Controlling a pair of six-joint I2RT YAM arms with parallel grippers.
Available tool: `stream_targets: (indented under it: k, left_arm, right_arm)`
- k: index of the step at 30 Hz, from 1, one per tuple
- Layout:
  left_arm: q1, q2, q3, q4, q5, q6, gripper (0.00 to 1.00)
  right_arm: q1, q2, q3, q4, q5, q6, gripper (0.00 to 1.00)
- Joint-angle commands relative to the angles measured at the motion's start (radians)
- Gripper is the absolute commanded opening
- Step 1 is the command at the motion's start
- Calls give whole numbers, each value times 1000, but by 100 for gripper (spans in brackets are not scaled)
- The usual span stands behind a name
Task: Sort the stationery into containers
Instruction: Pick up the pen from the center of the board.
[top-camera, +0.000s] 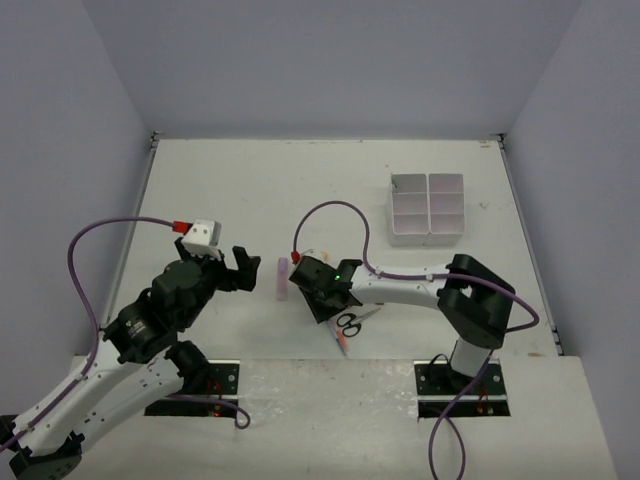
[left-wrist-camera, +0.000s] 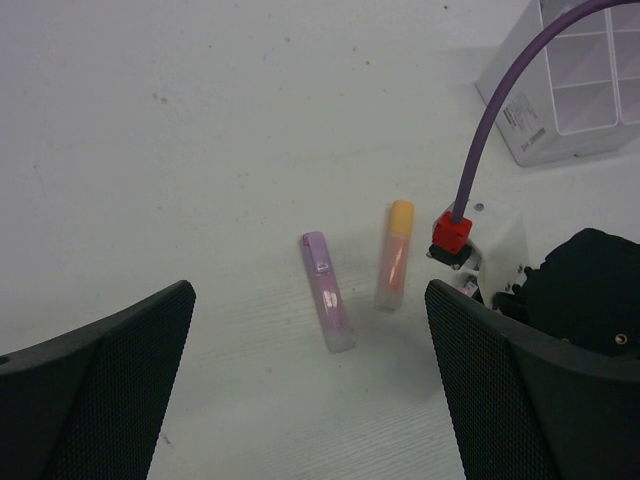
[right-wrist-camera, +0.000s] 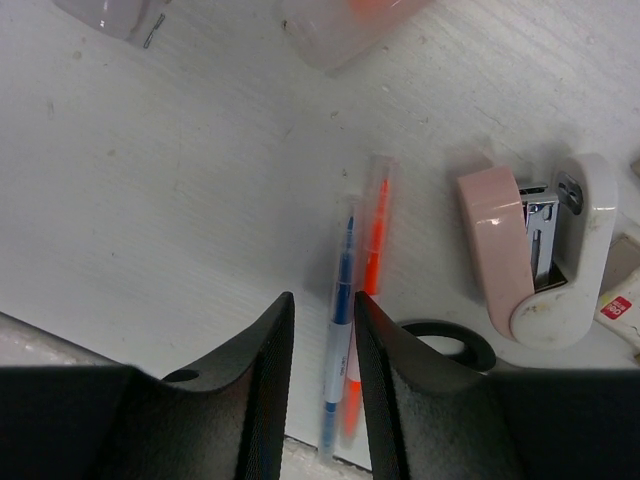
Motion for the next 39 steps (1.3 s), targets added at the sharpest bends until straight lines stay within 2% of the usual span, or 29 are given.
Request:
stream_targets:
  k: [1, 10, 13, 24, 25, 27, 32, 39]
  left_arm:
    - [5, 13, -3, 36, 8, 20, 100]
    - [5, 21, -3, 36, 13, 20, 100]
    - [5, 22, -3, 36, 14, 21, 100]
    - [4, 20, -5, 38, 21, 25, 100]
    - [4, 20, -3, 39, 21, 25, 100]
    - [5, 18, -3, 39, 21, 25, 100]
    - [5, 12, -4, 39, 20, 25, 100]
    - [5, 10, -5, 39, 18, 25, 100]
  right_arm:
    - [3, 23, 42, 15, 9, 18, 33]
    - [3, 47, 45, 22, -2, 14, 31]
    - [3, 65, 53, 20, -5, 15, 27]
    - [16, 104, 93, -59, 66, 45, 23]
    - [19, 107, 101, -67, 69, 45, 22]
    - [25, 108, 111, -75, 65, 41, 12]
    - [32, 65, 114, -34, 5, 22, 3]
    - [33, 5, 140, -8, -50, -32, 0]
